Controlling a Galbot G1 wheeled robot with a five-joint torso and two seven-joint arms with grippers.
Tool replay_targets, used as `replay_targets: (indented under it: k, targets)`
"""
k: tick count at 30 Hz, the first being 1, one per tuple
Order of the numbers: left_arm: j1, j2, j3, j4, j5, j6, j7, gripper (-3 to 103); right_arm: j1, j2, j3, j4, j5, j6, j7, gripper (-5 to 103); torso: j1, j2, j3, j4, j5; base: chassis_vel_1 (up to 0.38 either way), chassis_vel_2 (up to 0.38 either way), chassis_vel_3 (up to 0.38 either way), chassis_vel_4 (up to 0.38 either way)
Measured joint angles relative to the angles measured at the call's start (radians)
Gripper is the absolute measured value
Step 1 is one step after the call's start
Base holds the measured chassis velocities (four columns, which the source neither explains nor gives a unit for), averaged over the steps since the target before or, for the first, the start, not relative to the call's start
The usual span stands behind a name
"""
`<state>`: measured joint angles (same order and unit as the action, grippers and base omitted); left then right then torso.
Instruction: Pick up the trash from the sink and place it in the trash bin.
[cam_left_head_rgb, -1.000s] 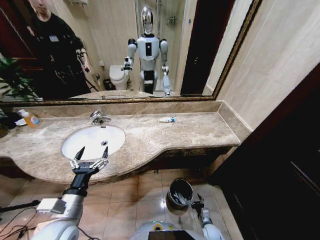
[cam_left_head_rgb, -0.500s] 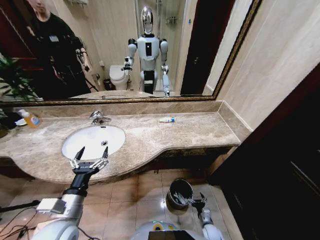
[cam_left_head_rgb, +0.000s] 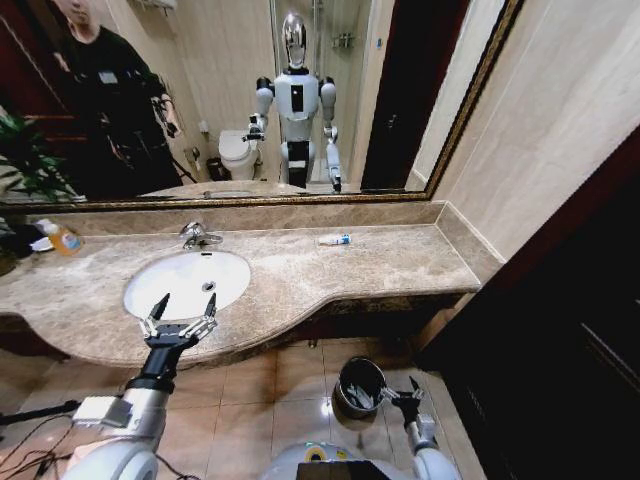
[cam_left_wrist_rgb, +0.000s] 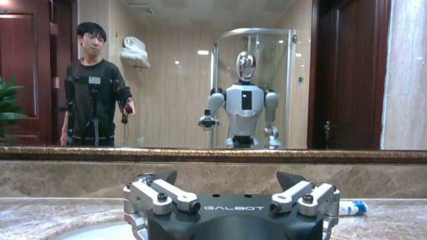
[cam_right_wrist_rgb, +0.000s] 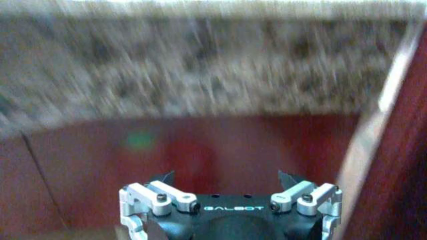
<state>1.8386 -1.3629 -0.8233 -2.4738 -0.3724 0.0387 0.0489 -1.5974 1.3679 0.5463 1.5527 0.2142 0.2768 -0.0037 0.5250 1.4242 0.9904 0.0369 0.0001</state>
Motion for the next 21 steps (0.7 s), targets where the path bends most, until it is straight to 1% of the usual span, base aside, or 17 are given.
replay_targets:
  k: [1, 3, 4, 5, 7, 8, 11, 12, 15, 16, 17, 18, 19, 20, 21]
  targets:
    - [0.000, 0.000, 0.000, 0.000, 0.000, 0.000, 0.000, 100, -0.012, -0.004, 0.002, 0.029, 0.003, -0.004, -0.011, 100, 0.000, 0.000, 0.000, -0.0001, -0.0001, 0.000, 0.000, 0.000, 0.000]
    - [0.000, 0.000, 0.000, 0.000, 0.000, 0.000, 0.000, 100, -0.065, -0.019, 0.011, 0.199, 0.006, -0.044, -0.060, 100, 0.000, 0.000, 0.000, -0.0002, -0.0003, 0.000, 0.000, 0.000, 0.000]
    - [0.000, 0.000, 0.000, 0.000, 0.000, 0.000, 0.000, 100, -0.065, -0.019, 0.011, 0.199, 0.006, -0.044, -0.060, 100, 0.000, 0.000, 0.000, -0.0002, -0.0003, 0.000, 0.000, 0.000, 0.000]
    - [0.000, 0.000, 0.000, 0.000, 0.000, 0.000, 0.000, 100, -0.074, -0.020, 0.013, 0.267, 0.006, -0.069, -0.072, 100, 0.000, 0.000, 0.000, -0.0003, -0.0002, 0.000, 0.000, 0.000, 0.000]
    - [0.000, 0.000, 0.000, 0.000, 0.000, 0.000, 0.000, 100, -0.055, -0.029, 0.011, 0.370, 0.011, -0.112, -0.078, 100, 0.000, 0.000, 0.000, -0.0002, -0.0004, 0.000, 0.000, 0.000, 0.000]
    - [0.000, 0.000, 0.000, 0.000, 0.000, 0.000, 0.000, 100, -0.055, -0.029, 0.011, 0.370, 0.011, -0.112, -0.078, 100, 0.000, 0.000, 0.000, -0.0002, -0.0004, 0.000, 0.000, 0.000, 0.000]
    - [0.000, 0.000, 0.000, 0.000, 0.000, 0.000, 0.000, 100, 0.039, -0.067, -0.001, 0.456, 0.038, -0.197, -0.104, 100, 0.000, 0.000, 0.000, 0.0000, -0.0001, 0.000, 0.000, 0.000, 0.000]
    - [0.000, 0.000, 0.000, 0.000, 0.000, 0.000, 0.000, 100, 0.039, -0.067, -0.001, 0.456, 0.038, -0.197, -0.104, 100, 0.000, 0.000, 0.000, 0.0000, -0.0001, 0.000, 0.000, 0.000, 0.000]
    - [0.000, 0.000, 0.000, 0.000, 0.000, 0.000, 0.000, 100, 0.162, -0.133, -0.019, 0.462, 0.101, -0.288, -0.155, 100, 0.000, 0.000, 0.000, -0.0001, 0.0000, 0.000, 0.000, 0.000, 0.000]
    - [0.000, 0.000, 0.000, 0.000, 0.000, 0.000, 0.000, 100, 0.162, -0.133, -0.019, 0.462, 0.101, -0.288, -0.155, 100, 0.000, 0.000, 0.000, -0.0001, 0.0000, 0.000, 0.000, 0.000, 0.000]
    - [0.000, 0.000, 0.000, 0.000, 0.000, 0.000, 0.000, 100, 0.225, -0.161, -0.029, 0.438, 0.125, -0.323, -0.182, 100, 0.000, 0.000, 0.000, -0.0001, -0.0001, 0.000, 0.000, 0.000, 0.000]
    - [0.000, 0.000, 0.000, 0.000, 0.000, 0.000, 0.000, 100, 0.266, -0.176, -0.036, 0.417, 0.138, -0.341, -0.200, 100, 0.000, 0.000, 0.000, 0.0000, 0.0001, 0.000, 0.000, 0.000, 0.000]
    - [0.000, 0.000, 0.000, 0.000, 0.000, 0.000, 0.000, 100, 0.337, -0.200, -0.047, 0.371, 0.157, -0.371, -0.240, 100, 0.000, 0.000, 0.000, 0.0000, 0.0001, 0.000, 0.000, 0.000, 0.000]
    - [0.000, 0.000, 0.000, 0.000, 0.000, 0.000, 0.000, 100, 0.337, -0.200, -0.047, 0.371, 0.157, -0.371, -0.240, 100, 0.000, 0.000, 0.000, 0.0000, 0.0001, 0.000, 0.000, 0.000, 0.000]
    - [0.000, 0.000, 0.000, 0.000, 0.000, 0.000, 0.000, 100, 0.401, -0.216, -0.056, 0.326, 0.170, -0.397, -0.279, 100, 0.000, 0.000, 0.000, -0.0002, 0.0000, 0.000, 0.000, 0.000, 0.000]
